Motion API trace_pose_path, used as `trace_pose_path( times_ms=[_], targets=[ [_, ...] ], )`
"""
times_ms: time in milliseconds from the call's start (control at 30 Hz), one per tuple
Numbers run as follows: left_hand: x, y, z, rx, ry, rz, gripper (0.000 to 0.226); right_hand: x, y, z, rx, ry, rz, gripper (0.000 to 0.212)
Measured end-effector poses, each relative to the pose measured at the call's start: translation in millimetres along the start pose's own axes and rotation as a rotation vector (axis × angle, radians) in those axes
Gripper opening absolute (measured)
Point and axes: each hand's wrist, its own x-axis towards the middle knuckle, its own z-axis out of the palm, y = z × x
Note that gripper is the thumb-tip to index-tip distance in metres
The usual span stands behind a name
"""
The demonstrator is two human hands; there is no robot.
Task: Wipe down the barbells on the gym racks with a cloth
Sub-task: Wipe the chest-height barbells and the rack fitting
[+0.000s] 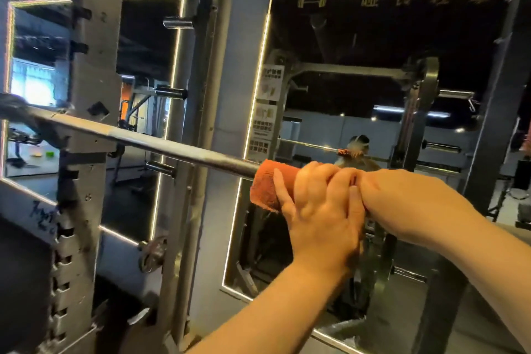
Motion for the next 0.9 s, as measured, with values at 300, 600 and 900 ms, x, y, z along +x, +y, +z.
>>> trace_pose_path(
  times_ms=[300,600,900],
  targets=[
    [50,-99,-53,0.029,0.199,-0.186,0.04,-2,-3,5,-0.115,0.046,-0.013,0.021],
    [11,-26,-15,0.054,-0.032,0.117,0.039,1,-7,1,-0.173,0.013,-0.041,0.013],
    [52,-142,-74,0.055,0.034,-0.165,0.038,-12,-11,-3,-0.212,0.028,-0.035,0.014]
  ],
)
